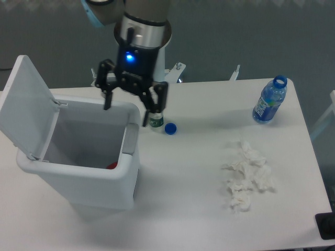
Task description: Place the cans in the trash can
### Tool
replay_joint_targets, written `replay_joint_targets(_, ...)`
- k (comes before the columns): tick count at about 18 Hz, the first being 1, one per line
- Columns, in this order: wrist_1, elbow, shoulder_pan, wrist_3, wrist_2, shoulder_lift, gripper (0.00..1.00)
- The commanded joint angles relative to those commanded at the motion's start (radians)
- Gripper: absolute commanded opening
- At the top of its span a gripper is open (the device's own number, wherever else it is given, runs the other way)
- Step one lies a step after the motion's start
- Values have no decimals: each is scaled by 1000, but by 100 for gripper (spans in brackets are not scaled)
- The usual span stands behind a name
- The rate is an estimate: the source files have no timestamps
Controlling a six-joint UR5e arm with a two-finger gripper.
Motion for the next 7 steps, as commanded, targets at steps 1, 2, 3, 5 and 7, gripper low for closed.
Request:
replay_joint_targets(1,14,0,-2,9,3,0,100)
replay_joint_targets(2,28,0,-3,26,9,-3,100)
replay_joint_targets(3,32,0,0,43,15,-5,100)
replay_joint_targets(5,34,-3,9,93,34,-12,100)
replay_joint_targets(7,35,-3,12,136,44,-26,100)
